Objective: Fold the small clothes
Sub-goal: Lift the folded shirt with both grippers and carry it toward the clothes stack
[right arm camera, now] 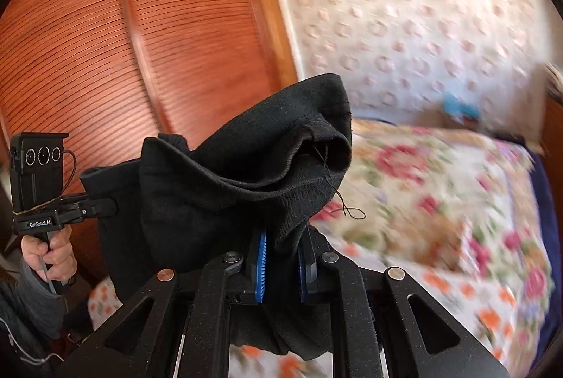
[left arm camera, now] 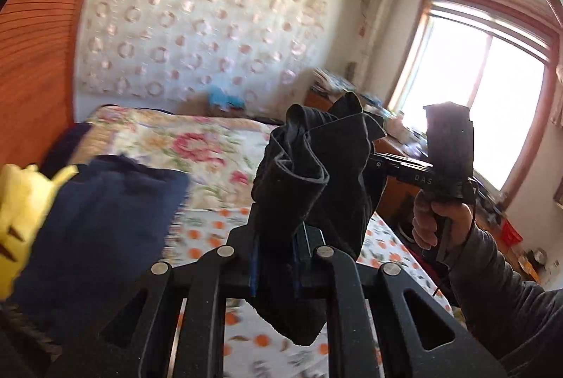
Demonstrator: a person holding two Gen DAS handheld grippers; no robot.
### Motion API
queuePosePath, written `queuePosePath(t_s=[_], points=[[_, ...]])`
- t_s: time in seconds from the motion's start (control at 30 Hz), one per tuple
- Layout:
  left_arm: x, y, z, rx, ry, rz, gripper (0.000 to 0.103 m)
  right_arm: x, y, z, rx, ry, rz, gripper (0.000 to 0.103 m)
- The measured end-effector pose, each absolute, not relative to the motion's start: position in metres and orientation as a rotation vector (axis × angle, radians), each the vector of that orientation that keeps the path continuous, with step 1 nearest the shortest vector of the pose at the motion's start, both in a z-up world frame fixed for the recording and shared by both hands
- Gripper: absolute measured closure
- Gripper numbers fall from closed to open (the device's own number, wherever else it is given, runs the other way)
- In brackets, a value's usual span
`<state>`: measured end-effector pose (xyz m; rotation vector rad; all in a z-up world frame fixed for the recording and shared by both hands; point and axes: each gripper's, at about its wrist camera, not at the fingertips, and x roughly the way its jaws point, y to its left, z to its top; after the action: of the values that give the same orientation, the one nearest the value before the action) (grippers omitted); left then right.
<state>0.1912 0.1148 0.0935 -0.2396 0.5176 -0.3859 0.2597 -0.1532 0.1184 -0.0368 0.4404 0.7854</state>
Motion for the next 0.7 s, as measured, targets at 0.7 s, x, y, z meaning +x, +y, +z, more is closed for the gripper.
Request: queuePosePath(t_s=[0.7], points=[[0.199, 0.292, -0.024, -0.442, 0.654, -0.016, 0.081, 0.404, 0.155, 0.098, -0.35, 0.644, 0.863, 0.066]])
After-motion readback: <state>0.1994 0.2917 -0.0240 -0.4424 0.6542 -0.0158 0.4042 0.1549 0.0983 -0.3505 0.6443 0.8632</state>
